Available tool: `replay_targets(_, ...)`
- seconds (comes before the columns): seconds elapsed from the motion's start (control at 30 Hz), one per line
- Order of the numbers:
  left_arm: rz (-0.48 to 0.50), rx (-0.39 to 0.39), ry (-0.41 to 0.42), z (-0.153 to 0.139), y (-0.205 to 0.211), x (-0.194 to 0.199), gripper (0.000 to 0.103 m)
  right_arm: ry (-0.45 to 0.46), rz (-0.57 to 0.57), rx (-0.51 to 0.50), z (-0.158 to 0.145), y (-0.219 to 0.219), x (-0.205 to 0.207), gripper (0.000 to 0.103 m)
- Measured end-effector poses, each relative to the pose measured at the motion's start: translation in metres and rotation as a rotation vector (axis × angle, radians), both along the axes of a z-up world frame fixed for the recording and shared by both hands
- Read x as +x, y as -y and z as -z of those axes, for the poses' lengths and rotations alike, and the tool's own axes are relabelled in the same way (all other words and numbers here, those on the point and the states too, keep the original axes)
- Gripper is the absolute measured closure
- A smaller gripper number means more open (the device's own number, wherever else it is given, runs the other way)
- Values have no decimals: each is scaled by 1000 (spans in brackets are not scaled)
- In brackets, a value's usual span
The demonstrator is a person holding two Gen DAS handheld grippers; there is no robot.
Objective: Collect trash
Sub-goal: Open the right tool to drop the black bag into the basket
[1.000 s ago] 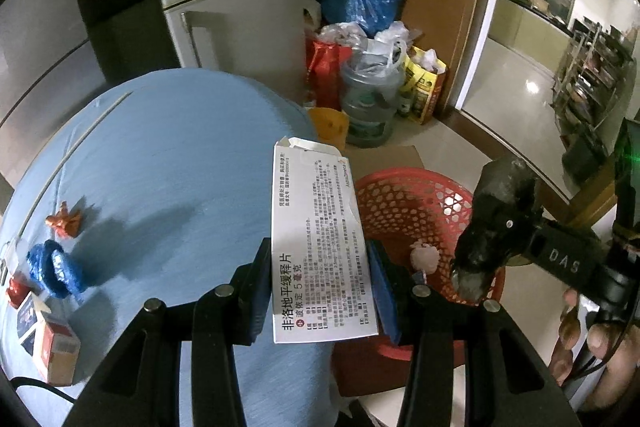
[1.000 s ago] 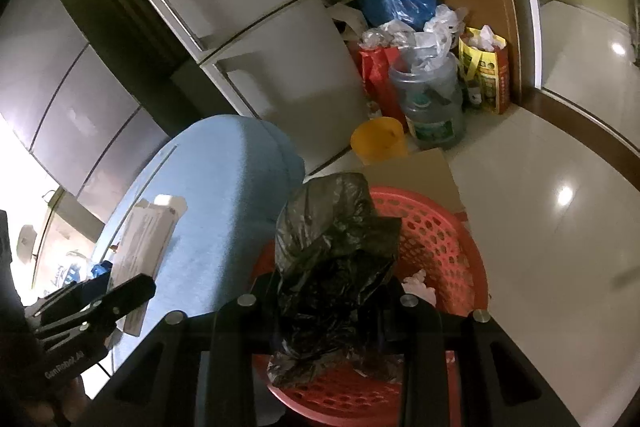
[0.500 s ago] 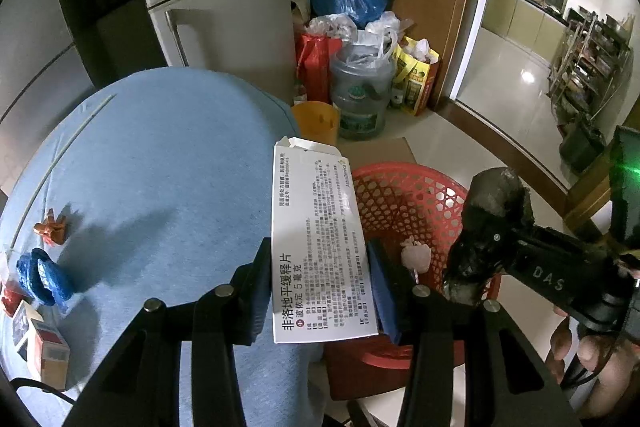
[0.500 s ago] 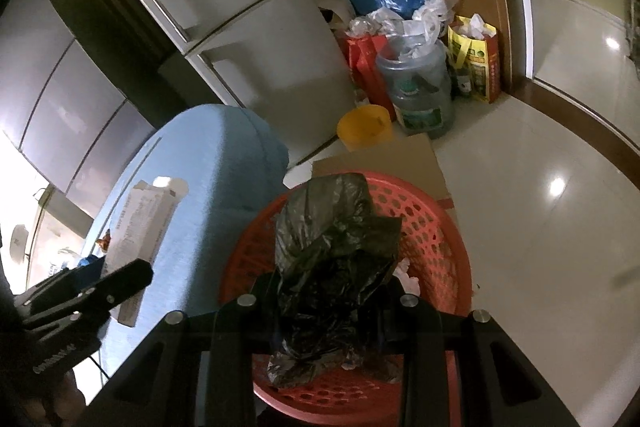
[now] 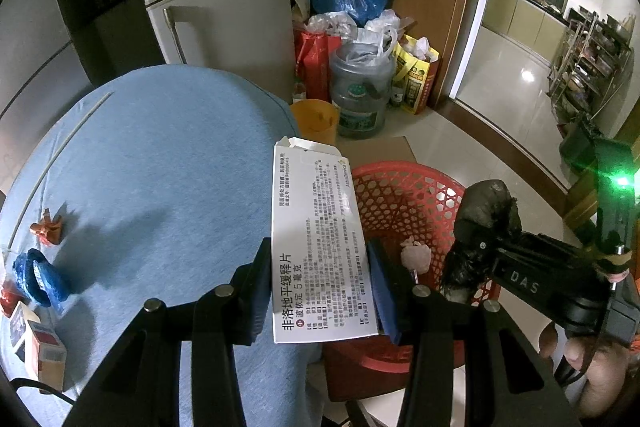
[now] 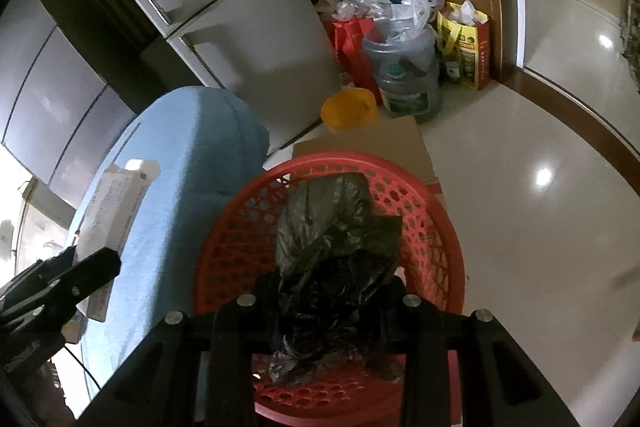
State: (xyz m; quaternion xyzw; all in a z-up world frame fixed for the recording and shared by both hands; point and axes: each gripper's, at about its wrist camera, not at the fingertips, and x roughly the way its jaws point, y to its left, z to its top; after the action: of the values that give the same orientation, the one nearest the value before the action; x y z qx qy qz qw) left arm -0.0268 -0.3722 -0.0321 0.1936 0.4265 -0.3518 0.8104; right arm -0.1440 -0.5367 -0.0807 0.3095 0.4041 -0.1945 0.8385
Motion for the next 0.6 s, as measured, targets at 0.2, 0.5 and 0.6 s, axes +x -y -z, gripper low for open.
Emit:
replay_targets(0.2, 0, 3, -5, 3, 3, 1, 56, 1, -8, -11, -1, -2, 0, 44)
replay_targets(0.5, 8, 6, -6, 5, 9, -1, 56, 32, 24, -20, -10, 0, -9, 44)
replay_targets(0.6, 12, 7, -9, 6, 12, -1, 56, 39, 32, -21, -13, 1, -13, 44)
